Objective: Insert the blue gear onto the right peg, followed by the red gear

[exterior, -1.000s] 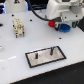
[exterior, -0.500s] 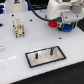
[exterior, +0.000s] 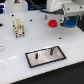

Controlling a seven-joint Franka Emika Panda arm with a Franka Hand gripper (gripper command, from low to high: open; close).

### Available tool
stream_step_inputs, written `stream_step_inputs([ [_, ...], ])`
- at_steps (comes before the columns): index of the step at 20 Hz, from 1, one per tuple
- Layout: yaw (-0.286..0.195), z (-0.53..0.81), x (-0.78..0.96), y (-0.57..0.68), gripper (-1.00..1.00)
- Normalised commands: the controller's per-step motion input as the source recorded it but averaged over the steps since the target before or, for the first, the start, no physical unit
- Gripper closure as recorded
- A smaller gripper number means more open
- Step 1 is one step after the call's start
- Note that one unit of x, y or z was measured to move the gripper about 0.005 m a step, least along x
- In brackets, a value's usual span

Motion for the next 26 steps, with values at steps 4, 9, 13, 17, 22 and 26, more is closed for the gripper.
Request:
stream_step_inputs([
  [4, 0.0, 0.51, 0.54, -0.37, 1.0],
  [9, 0.0, 0.48, 0.58, -0.39, 1.0],
  [13, 0.0, 0.37, 0.64, -0.36, 1.0],
  [17, 0.0, 0.29, 0.72, -0.33, 1.0],
  [22, 0.0, 0.2, 0.74, -0.3, 1.0],
  [26, 0.0, 0.19, 0.76, -0.3, 1.0],
])
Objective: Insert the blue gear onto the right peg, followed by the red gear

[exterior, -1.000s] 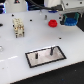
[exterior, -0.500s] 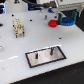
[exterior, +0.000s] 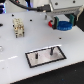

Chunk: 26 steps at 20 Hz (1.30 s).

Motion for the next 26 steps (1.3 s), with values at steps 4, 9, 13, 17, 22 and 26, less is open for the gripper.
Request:
stream_step_inputs([
  [4, 0.0, 0.16, 0.74, -0.31, 1.0],
  [9, 0.0, 0.11, 0.69, -0.29, 1.0],
  [13, 0.0, 0.02, 0.54, -0.26, 1.0],
  [17, 0.0, -0.02, 0.42, -0.26, 1.0],
  [22, 0.0, -0.02, 0.33, -0.17, 1.0],
  [26, 0.0, -0.05, 0.22, -0.11, 1.0],
])
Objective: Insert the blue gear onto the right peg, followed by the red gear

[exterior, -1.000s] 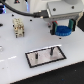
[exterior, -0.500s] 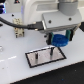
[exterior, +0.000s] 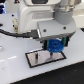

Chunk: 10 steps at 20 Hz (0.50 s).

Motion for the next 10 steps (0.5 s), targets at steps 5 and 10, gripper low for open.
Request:
stream_step_inputs([
  [5, 0.0, -0.07, 0.16, -0.1, 1.0],
  [10, 0.0, 0.05, 0.1, 0.01, 1.0],
])
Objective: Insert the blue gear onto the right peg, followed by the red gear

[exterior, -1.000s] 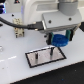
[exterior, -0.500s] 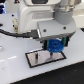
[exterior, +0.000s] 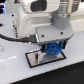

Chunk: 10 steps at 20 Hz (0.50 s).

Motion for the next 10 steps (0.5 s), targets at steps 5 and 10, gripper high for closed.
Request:
stream_step_inputs([
  [5, 0.0, -0.07, 0.08, 0.0, 1.0],
  [10, 0.0, -0.11, 0.11, 0.0, 1.0],
])
